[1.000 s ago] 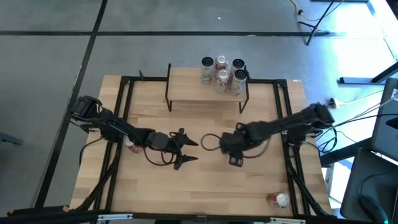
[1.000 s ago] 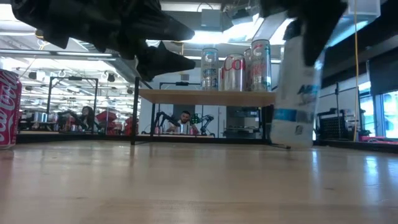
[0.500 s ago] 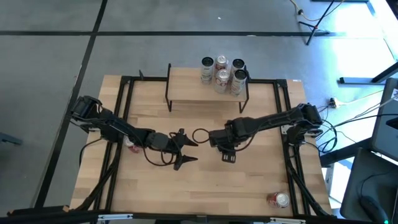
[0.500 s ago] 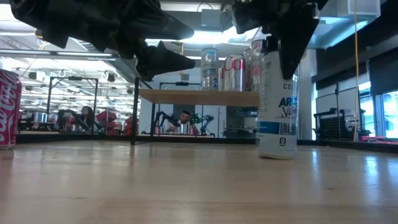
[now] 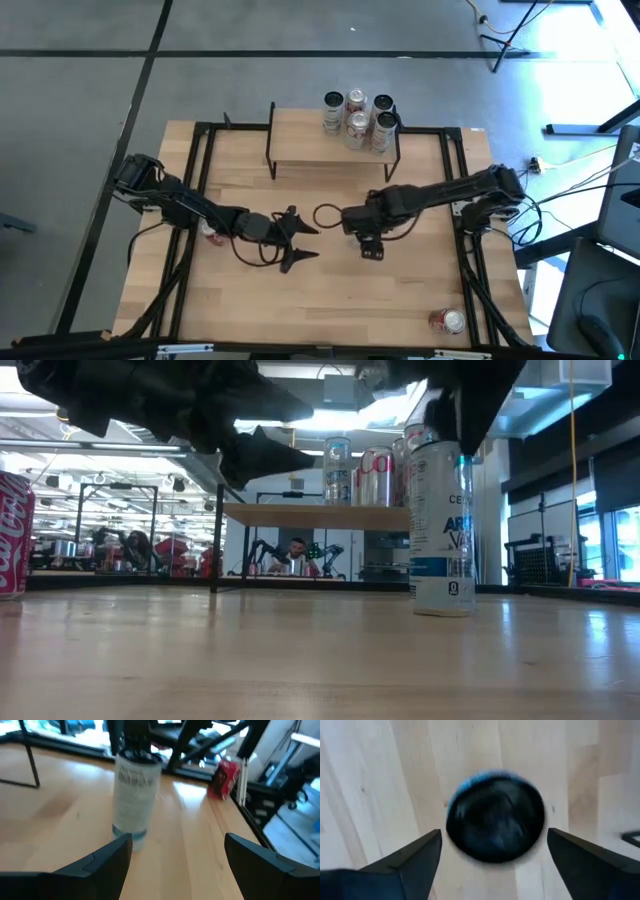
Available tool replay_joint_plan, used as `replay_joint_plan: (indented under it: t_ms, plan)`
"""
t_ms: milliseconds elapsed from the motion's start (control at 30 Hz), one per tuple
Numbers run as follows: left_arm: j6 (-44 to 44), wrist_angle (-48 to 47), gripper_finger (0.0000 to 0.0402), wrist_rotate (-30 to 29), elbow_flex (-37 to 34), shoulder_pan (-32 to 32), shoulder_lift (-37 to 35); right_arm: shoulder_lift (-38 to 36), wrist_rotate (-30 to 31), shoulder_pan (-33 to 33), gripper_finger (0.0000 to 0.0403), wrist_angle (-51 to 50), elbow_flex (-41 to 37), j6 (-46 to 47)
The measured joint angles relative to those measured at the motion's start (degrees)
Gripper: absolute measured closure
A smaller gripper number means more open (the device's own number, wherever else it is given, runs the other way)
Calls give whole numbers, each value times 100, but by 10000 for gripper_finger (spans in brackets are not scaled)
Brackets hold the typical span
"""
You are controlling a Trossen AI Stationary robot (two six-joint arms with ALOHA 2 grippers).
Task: Place canned beverage on shelf
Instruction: Put the white-blue soda can on the shelf aligned with the other white-blue soda can
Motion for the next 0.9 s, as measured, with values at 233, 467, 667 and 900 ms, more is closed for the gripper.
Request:
replay_joint_plan:
  t_ms: [233, 467, 667, 900]
  plan:
    - [69, 490, 102, -186, 16, 17, 0, -1261, 1045, 548, 71, -16, -605, 807]
    - [497, 52, 102, -740, 816, -11, 381, -2902, 2385, 1306, 71, 1095, -2369, 1716]
    - [599, -905, 102, -1295, 2277, 30, 1618, -4070, 3638, 1670, 71, 2244, -3968, 1811]
    - [625, -1060, 102, -2031, 3408, 25, 2429, -4966, 4347, 1758, 71, 2782, -4907, 1810]
